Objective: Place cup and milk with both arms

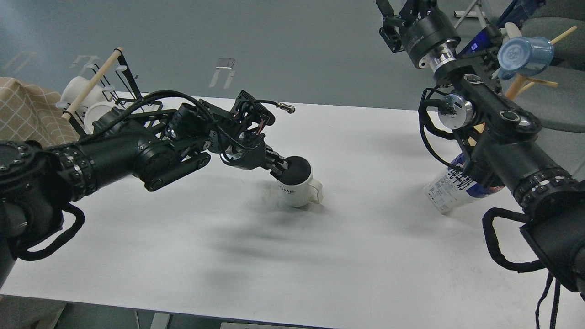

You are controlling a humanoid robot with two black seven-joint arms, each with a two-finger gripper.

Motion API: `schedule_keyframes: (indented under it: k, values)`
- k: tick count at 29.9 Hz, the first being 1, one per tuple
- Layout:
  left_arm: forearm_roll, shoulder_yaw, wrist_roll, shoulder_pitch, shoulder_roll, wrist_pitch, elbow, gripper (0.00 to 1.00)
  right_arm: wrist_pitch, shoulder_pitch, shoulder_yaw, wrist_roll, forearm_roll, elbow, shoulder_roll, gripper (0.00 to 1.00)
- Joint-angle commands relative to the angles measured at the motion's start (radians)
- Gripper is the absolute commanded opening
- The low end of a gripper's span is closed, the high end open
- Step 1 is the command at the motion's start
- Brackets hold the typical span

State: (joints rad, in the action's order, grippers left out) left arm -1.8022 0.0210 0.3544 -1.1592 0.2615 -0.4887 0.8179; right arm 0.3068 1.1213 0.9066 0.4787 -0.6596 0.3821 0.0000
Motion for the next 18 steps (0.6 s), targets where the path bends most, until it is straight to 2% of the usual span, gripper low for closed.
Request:
schedule_keyframes:
  k: [1, 9, 10, 11, 15, 18]
  values:
    - [0.0, 0.001, 0.0, -0.007, -0.011, 0.0, 0.0, 0.0, 0.0, -0.002, 0.0, 0.0, 0.0, 0.0, 0.0, 1.0]
    - [0.003, 0.001, 0.0, -0.011, -0.013, 0.0, 0.0, 0.02, 0.0, 0.0, 0.0, 0.0, 0.0, 0.0, 0.0, 1.0]
    - [0.004, 0.001, 0.0, -0.011, -0.013, 0.0, 0.0, 0.15, 0.0, 0.0, 0.0, 0.0, 0.0, 0.0, 0.0, 1.0]
    - [0.006, 0.001, 0.001, -0.013, -0.011, 0.0, 0.0, 0.23, 0.0, 0.0, 0.0, 0.0, 0.0, 0.0, 0.0, 1.0]
    - [0.006, 0.001, 0.001, -0.013, -0.008, 0.0, 0.0, 0.36, 0.0, 0.0, 0.0, 0.0, 0.0, 0.0, 0.0, 1.0]
    - [0.011, 0.002, 0.003, -0.013, -0.007, 0.0, 0.001, 0.52, 0.0, 0.0, 0.0, 0.0, 0.0, 0.0, 0.0, 1.0]
